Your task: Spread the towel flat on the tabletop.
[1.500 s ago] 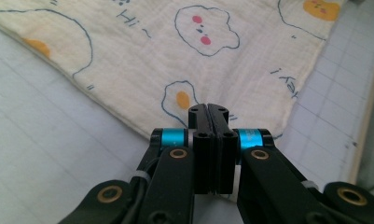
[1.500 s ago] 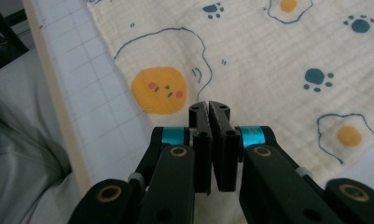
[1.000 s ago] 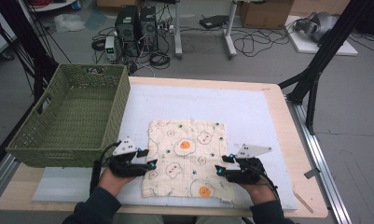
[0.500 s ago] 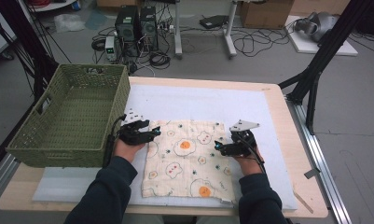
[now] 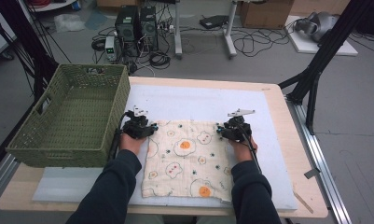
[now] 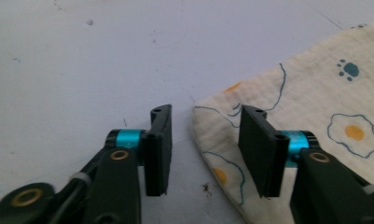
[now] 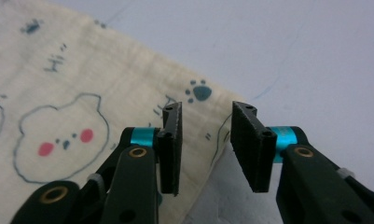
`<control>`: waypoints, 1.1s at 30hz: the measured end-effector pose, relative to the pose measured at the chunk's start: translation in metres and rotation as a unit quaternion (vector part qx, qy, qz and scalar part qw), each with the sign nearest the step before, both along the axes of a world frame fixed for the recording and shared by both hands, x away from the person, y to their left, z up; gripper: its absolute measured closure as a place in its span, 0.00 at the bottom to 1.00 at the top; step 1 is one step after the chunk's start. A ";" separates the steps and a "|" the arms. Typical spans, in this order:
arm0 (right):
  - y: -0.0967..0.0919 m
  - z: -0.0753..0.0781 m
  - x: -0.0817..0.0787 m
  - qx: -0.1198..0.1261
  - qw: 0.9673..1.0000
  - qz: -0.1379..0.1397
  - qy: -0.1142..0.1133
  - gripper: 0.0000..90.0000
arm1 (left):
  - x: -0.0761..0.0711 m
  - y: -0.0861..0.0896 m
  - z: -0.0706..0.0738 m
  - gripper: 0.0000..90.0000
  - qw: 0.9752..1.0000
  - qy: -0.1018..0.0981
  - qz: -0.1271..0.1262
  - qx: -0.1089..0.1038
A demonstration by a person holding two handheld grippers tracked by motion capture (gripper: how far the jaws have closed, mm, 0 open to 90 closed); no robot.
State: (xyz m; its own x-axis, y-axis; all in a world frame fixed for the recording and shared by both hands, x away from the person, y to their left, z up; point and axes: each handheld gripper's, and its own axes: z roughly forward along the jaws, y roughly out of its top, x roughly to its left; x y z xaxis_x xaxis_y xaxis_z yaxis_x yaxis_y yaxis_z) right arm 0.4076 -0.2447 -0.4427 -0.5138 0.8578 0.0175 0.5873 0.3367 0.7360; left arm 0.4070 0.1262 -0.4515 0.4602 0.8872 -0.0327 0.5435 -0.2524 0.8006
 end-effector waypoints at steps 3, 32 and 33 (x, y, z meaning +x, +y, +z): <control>0.001 -0.003 0.003 0.007 1.000 0.002 0.007 0.86 | -0.001 -0.003 0.000 0.93 1.000 -0.006 -0.017 0.009; -0.026 0.038 -0.039 0.026 0.996 -0.003 -0.086 0.42 | -0.036 0.011 0.036 0.28 0.988 -0.084 -0.057 -0.115; -0.028 0.038 -0.042 0.019 0.996 0.002 -0.086 0.40 | -0.038 0.012 0.036 0.25 0.987 -0.082 -0.063 -0.119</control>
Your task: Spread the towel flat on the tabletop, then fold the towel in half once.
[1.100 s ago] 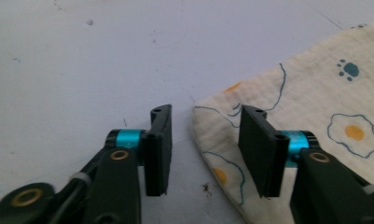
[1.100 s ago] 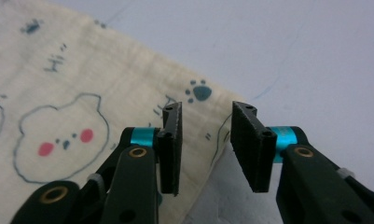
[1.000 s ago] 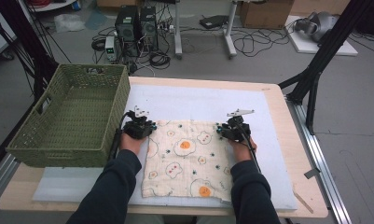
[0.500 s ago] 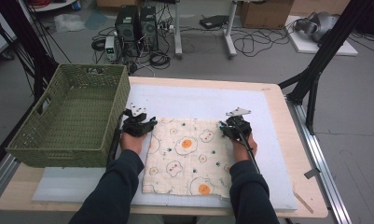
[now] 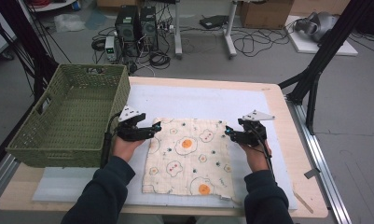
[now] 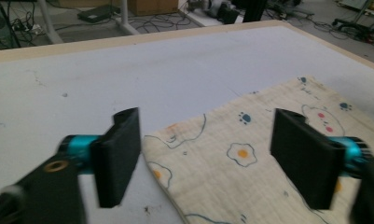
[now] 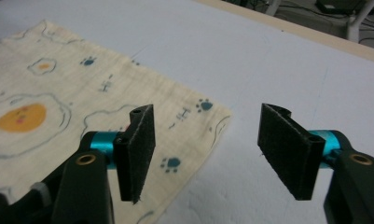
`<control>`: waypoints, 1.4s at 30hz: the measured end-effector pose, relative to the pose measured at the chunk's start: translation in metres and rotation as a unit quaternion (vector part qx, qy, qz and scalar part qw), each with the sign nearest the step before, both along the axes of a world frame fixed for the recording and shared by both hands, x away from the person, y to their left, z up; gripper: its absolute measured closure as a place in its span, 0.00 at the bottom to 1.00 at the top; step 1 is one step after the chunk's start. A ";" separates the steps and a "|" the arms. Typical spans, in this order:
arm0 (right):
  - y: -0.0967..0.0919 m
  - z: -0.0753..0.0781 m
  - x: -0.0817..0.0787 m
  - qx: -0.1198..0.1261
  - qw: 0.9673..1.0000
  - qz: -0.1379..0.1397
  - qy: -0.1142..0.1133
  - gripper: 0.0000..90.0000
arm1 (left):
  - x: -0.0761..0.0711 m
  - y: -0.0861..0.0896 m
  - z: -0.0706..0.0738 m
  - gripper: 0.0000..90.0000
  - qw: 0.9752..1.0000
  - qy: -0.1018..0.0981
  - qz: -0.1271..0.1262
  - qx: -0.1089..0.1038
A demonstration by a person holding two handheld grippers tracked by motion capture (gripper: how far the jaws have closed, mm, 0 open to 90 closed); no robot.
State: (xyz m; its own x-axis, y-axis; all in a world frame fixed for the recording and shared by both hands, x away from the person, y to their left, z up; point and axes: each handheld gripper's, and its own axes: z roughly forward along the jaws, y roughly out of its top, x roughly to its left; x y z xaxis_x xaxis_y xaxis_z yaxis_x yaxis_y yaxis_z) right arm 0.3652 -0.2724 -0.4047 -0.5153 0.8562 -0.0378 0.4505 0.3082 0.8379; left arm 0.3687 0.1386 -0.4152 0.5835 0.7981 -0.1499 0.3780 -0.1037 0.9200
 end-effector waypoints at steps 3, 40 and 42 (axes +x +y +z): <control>-0.004 -0.002 -0.012 -0.005 1.000 0.013 -0.001 0.36 | -0.010 0.002 -0.001 0.24 1.000 -0.007 -0.023 -0.008; -0.022 -0.002 -0.068 0.020 0.999 0.038 -0.023 0.12 | -0.053 0.014 -0.005 0.20 0.997 -0.037 -0.054 -0.038; -0.022 -0.003 -0.067 0.019 0.999 0.035 -0.021 0.12 | -0.053 0.014 -0.006 0.20 0.997 -0.035 -0.054 -0.037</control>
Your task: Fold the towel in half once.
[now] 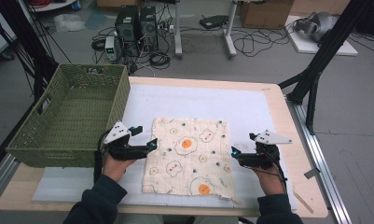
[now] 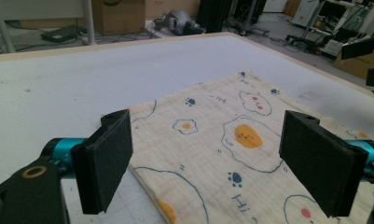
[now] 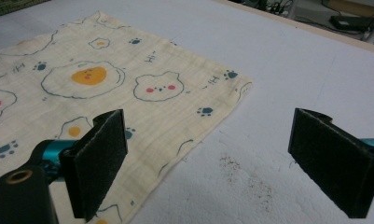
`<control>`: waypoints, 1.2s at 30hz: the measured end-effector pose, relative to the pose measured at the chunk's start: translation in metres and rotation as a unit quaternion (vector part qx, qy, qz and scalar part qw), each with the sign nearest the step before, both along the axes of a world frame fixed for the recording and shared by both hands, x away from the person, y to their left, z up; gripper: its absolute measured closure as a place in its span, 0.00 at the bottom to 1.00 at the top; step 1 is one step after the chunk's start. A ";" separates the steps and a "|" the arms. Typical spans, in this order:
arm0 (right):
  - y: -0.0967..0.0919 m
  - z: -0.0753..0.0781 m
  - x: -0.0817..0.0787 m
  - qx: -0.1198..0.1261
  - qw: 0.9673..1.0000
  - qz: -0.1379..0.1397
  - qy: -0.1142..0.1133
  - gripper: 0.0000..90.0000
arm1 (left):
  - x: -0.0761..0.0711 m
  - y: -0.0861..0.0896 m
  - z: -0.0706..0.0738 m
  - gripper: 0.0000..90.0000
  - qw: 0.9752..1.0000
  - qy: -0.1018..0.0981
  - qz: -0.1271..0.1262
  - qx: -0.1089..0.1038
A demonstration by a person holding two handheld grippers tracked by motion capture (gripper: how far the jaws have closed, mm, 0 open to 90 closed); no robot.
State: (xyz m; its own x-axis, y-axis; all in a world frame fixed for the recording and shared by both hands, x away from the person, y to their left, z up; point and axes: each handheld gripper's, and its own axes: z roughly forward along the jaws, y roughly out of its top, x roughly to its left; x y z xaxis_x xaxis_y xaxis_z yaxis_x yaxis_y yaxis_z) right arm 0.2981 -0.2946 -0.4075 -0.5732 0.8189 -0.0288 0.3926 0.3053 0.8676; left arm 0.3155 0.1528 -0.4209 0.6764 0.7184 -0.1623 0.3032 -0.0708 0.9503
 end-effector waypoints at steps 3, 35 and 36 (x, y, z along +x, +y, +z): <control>0.000 -0.001 0.001 0.003 1.000 0.000 0.001 0.12 | 0.000 0.001 0.000 0.20 1.000 0.003 0.000 -0.001; -0.003 -0.004 0.004 0.003 1.000 0.003 0.011 0.12 | 0.056 -0.016 0.017 0.22 0.998 0.048 0.038 0.018; -0.003 -0.004 0.004 0.004 1.000 0.004 0.012 0.12 | 0.059 -0.017 0.017 0.22 0.998 0.050 0.039 0.022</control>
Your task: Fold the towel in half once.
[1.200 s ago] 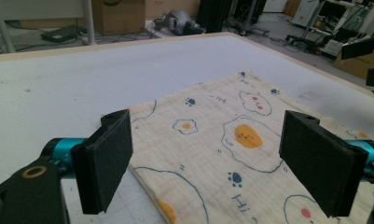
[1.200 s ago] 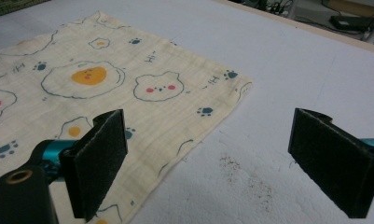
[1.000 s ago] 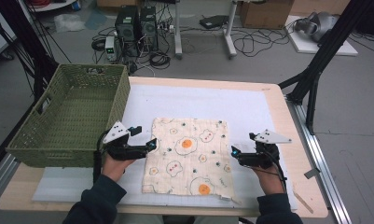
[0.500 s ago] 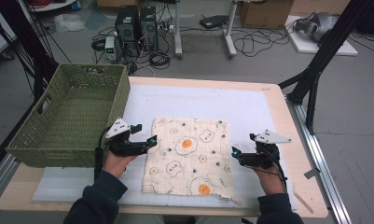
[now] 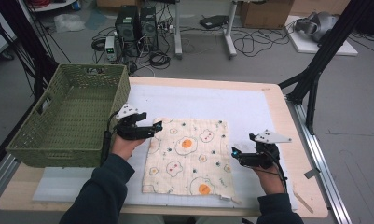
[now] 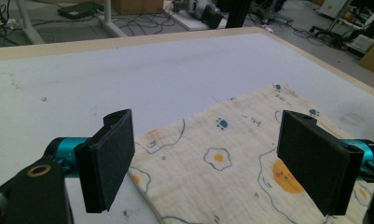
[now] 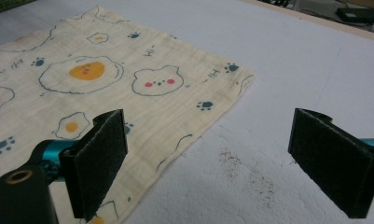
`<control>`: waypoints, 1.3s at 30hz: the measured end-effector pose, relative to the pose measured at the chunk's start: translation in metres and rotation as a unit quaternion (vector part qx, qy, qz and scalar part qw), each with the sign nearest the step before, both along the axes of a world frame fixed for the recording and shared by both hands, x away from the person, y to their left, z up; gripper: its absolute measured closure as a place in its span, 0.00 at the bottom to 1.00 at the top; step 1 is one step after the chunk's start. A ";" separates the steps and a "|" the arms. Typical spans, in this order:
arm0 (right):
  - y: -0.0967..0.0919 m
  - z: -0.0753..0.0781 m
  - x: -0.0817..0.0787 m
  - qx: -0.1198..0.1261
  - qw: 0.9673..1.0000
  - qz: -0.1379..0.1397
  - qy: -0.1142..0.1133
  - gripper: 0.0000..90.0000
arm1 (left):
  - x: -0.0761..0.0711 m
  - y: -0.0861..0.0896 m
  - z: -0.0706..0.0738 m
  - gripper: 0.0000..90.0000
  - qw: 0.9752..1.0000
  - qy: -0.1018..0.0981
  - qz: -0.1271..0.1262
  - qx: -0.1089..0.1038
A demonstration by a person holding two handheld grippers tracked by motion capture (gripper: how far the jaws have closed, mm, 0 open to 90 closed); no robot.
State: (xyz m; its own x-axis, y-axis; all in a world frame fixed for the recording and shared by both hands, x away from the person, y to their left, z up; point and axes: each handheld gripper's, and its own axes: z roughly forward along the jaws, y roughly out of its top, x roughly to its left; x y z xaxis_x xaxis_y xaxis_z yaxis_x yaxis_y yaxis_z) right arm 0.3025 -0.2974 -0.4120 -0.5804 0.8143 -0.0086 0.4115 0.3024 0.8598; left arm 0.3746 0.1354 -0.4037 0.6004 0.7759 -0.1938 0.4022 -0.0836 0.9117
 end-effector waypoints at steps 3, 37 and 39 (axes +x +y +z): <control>0.000 0.000 0.000 0.002 1.000 0.002 0.001 0.12 | 0.009 -0.002 -0.002 0.24 1.000 0.009 0.006 0.008; 0.000 -0.006 0.004 0.004 1.000 -0.001 0.017 0.12 | 0.062 -0.016 -0.045 0.72 0.986 0.068 0.015 0.154; 0.000 -0.006 0.004 0.004 1.000 0.000 0.017 0.12 | 0.061 -0.017 -0.045 0.84 0.986 0.063 0.004 0.157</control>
